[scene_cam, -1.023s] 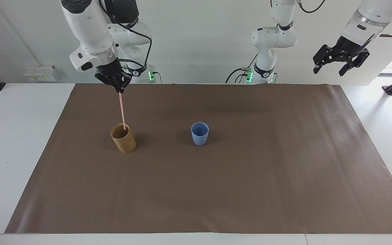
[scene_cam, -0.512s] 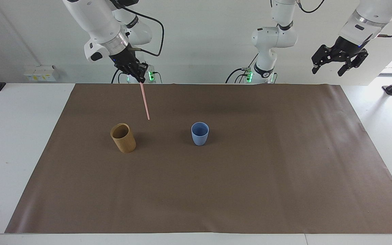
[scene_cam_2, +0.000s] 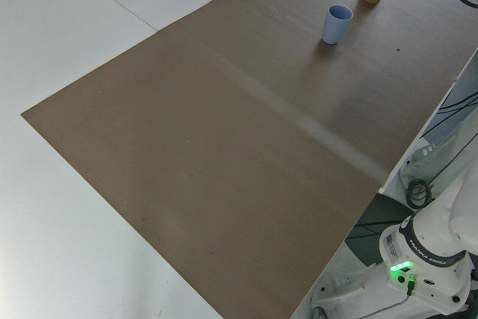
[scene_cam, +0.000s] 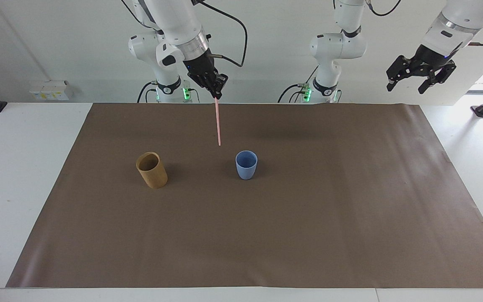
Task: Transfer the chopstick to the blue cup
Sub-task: 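Lift the pink chopstick and carry it toward the blue cup, then lower the chopstick into the blue cup and open the right gripper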
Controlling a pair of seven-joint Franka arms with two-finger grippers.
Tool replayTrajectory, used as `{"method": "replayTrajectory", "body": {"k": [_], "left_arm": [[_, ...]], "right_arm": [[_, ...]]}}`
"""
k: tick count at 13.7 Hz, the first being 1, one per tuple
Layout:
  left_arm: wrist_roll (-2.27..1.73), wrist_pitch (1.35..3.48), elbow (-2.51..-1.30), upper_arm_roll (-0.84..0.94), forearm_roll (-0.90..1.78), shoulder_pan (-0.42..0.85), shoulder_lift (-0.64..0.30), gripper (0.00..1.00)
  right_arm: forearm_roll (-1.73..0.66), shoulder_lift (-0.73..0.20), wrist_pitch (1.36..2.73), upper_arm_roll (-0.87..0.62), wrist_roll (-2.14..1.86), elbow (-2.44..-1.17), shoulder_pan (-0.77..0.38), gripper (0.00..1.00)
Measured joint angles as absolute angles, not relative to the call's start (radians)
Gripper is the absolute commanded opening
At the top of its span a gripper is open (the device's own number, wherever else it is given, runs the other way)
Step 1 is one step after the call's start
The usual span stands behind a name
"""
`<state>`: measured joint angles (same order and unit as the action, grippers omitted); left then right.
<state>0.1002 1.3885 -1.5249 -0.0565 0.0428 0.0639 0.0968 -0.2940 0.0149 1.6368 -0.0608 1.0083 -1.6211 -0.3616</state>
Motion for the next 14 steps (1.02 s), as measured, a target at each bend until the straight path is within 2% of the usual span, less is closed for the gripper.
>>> {"method": "replayTrajectory", "body": {"k": [7, 14], "left_arm": [[0.100, 1.388, -1.525, -0.056, 0.043, 0.064, 0.097, 1.00], [0.100, 1.388, -1.525, -0.056, 0.043, 0.064, 0.097, 1.00]], "right_arm": [[-0.298, -0.117, 1.796, -0.072, 1.125, -1.621, -0.468, 0.00], [-0.293, -0.166, 1.877, -0.069, 1.129, -1.638, -0.474, 0.00]]}}
